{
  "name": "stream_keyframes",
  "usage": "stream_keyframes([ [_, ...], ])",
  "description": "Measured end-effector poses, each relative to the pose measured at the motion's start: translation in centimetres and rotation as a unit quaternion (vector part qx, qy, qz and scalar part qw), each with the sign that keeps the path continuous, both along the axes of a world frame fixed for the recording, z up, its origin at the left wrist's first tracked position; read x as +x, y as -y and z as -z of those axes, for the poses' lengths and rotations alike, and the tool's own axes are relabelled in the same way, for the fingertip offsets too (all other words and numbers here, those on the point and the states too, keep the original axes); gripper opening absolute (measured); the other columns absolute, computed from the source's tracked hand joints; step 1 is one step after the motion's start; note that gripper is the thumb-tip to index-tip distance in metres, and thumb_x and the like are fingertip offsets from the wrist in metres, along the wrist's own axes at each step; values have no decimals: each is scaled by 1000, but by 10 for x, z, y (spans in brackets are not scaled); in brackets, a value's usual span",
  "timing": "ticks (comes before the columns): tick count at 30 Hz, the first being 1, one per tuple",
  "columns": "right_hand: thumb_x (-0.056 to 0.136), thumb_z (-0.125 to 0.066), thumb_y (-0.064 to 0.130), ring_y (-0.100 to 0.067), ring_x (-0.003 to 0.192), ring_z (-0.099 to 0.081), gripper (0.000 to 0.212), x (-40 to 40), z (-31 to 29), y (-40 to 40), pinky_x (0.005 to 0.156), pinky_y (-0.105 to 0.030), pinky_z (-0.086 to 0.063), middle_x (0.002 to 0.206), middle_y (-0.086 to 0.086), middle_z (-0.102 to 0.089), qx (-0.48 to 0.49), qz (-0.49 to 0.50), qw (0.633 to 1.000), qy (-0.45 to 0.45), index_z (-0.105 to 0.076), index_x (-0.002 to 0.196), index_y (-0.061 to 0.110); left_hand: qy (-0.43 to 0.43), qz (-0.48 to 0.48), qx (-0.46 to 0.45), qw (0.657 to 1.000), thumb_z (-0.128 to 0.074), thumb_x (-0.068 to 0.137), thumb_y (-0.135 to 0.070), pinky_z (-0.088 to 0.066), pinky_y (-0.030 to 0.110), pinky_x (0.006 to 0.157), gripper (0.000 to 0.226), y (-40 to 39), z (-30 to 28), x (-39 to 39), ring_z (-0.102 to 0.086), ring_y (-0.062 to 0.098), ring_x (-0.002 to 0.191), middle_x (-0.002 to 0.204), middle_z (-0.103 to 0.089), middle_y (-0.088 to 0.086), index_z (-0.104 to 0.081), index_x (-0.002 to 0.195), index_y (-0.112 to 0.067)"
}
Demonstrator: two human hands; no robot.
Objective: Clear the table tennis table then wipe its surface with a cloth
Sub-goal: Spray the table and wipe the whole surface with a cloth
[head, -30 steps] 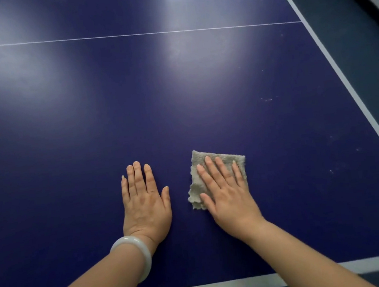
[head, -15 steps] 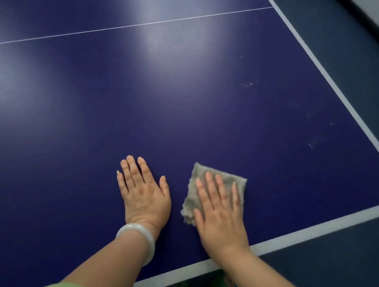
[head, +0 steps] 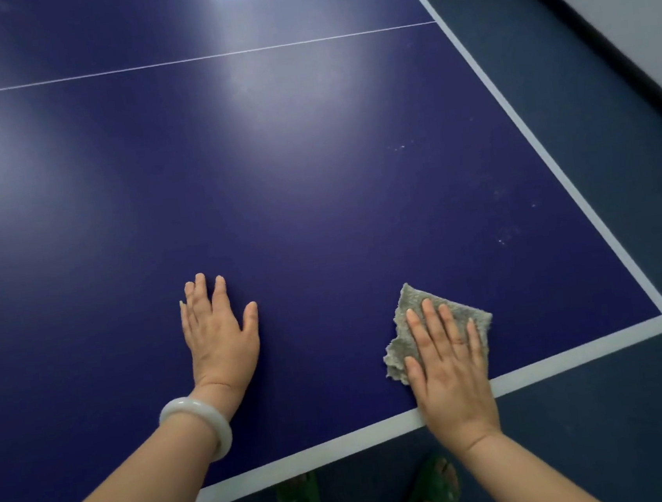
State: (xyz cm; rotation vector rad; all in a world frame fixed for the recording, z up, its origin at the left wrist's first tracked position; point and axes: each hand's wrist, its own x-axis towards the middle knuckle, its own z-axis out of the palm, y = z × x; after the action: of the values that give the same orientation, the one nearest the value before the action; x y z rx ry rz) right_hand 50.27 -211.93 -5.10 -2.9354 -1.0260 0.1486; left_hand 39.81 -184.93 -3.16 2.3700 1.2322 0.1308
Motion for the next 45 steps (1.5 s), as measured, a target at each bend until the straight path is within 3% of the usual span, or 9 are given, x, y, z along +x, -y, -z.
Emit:
stream_keyframes([
  [6, 97, -29, 41, -21, 150, -9, 60, 5, -2, 9, 117, -51, -12, 162, -1, -14, 19, -47, 999, -10, -24, 154, 21, 49, 74, 20, 996, -44, 100, -31, 1, 33, 122, 57, 79, -12, 51, -7, 25, 149, 159, -17, 13, -29, 150, -7],
  [14, 101, -23, 43, -18, 150, -11, 57, 97, -3, 106, 116, -50, -15, 163, 2, -13, 6, -134, 991, 1, -20, 155, 24, -57, -73, 20, 995, -19, 99, -50, 8, 45, 121, 73, 158, 3, 143, 13, 29, 149, 161, 7, 17, -1, 154, -6],
  [19, 99, -5, 50, -17, 150, 0, 64, 196, 2, 177, 120, -50, -5, 163, 2, -4, 16, 69, 998, -3, -16, 155, 20, -125, -98, 87, 984, -15, 98, -51, 3, 49, 121, 75, 166, 14, 154, 8, 33, 149, 161, 4, 21, 3, 152, -2],
  [22, 96, -9, 47, -21, 150, -1, 66, 200, 5, 151, 120, -52, -4, 162, -2, -5, 31, 183, 983, 5, -14, 155, 18, -134, -104, 91, 981, -20, 98, -48, 2, 49, 121, 74, 167, 15, 156, 5, 33, 149, 160, -1, 21, -3, 153, -1],
  [24, 97, -17, 43, -25, 150, -6, 64, 177, 3, 115, 119, -52, -7, 162, -5, -9, 50, 107, 993, 2, -18, 155, 17, -143, -107, 91, 980, -21, 99, -48, 2, 48, 121, 73, 167, 15, 157, 5, 32, 149, 161, -1, 20, -4, 153, -2],
  [26, 97, -27, 42, -24, 150, -10, 62, 146, 0, 93, 116, -53, -11, 162, -4, -14, 58, -64, 996, -1, -23, 154, 18, -153, -107, 91, 978, -19, 98, -48, 3, 48, 121, 73, 167, 14, 157, 6, 31, 149, 161, 1, 19, -2, 153, -3],
  [30, 98, -34, 48, -19, 149, -14, 62, 132, -5, 122, 113, -48, -15, 162, 1, -15, 12, -264, 964, 5, -22, 154, 25, -145, -109, 100, 978, -21, 98, -47, 3, 46, 121, 72, 166, 15, 157, 6, 30, 149, 161, 0, 18, -4, 153, -4],
  [36, 101, -16, 46, -18, 150, -7, 58, 220, -7, 185, 117, -55, -5, 163, 4, -7, 13, -52, 998, -32, -16, 155, 24, -139, -110, 113, 978, -21, 97, -47, 3, 46, 121, 72, 166, 18, 157, 4, 30, 149, 161, -3, 19, -7, 153, -4],
  [45, 103, -16, 43, -12, 148, 16, 58, 339, -14, 33, 117, -51, 14, 162, 6, 14, 33, 93, 990, -99, 5, 155, 27, -147, -112, 125, 975, -16, 96, -49, 3, 45, 121, 73, 168, 17, 159, 5, 29, 150, 161, -2, 18, -6, 153, -5],
])
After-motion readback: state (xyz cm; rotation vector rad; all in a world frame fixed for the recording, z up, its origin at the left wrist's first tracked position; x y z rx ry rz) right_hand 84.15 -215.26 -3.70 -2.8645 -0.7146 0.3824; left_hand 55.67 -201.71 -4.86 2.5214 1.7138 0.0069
